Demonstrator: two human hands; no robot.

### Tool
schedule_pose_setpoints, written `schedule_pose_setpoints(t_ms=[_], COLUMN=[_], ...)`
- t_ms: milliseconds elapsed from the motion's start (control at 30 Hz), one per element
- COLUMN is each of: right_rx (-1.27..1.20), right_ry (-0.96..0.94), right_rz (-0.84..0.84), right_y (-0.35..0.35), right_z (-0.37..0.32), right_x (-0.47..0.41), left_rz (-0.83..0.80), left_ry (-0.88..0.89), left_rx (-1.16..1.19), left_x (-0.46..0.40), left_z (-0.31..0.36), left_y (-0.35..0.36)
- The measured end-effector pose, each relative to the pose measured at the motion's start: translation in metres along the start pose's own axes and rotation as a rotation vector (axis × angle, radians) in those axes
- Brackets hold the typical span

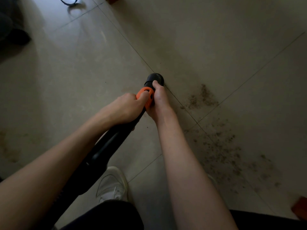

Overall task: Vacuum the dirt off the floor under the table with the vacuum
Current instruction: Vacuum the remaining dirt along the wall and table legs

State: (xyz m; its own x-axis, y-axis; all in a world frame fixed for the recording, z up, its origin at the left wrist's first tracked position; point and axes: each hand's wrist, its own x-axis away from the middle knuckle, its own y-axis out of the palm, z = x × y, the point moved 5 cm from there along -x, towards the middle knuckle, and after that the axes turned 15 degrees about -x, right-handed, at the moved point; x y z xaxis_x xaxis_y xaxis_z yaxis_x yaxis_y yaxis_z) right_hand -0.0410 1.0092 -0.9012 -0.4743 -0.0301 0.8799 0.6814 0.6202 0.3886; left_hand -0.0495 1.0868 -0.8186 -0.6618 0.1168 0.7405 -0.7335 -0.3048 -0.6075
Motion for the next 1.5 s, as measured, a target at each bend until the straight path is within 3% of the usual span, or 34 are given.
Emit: schedule_pose_setpoints(t_ms=[567,967,1267,1500], right_rx=[-0.001,-0.056,0.006,-0.029], right_ry=[-0.047,-0.025,-0.056,0.076], right_rz=[0.13,-0.017,-0.061,-0.108], right_y=[-0.038,0.004,0.017,0.016], right_z=[0.008,0.039,0.076,0.106], right_x=[-0.001,0.001,0.01,0.014], left_rz=[-0.081,0.03,0.025,-0.036], left_ry=[0.074,-0.033,-0.174,-0.193], left_rx=[-0.047,0.056,0.182,0.242], left_x=[0.018,0.028,0.049,0.063], left_z=[0.012,-0.031,-0.074,-0.089], left_y=[0.02,0.007,0.004,0.019])
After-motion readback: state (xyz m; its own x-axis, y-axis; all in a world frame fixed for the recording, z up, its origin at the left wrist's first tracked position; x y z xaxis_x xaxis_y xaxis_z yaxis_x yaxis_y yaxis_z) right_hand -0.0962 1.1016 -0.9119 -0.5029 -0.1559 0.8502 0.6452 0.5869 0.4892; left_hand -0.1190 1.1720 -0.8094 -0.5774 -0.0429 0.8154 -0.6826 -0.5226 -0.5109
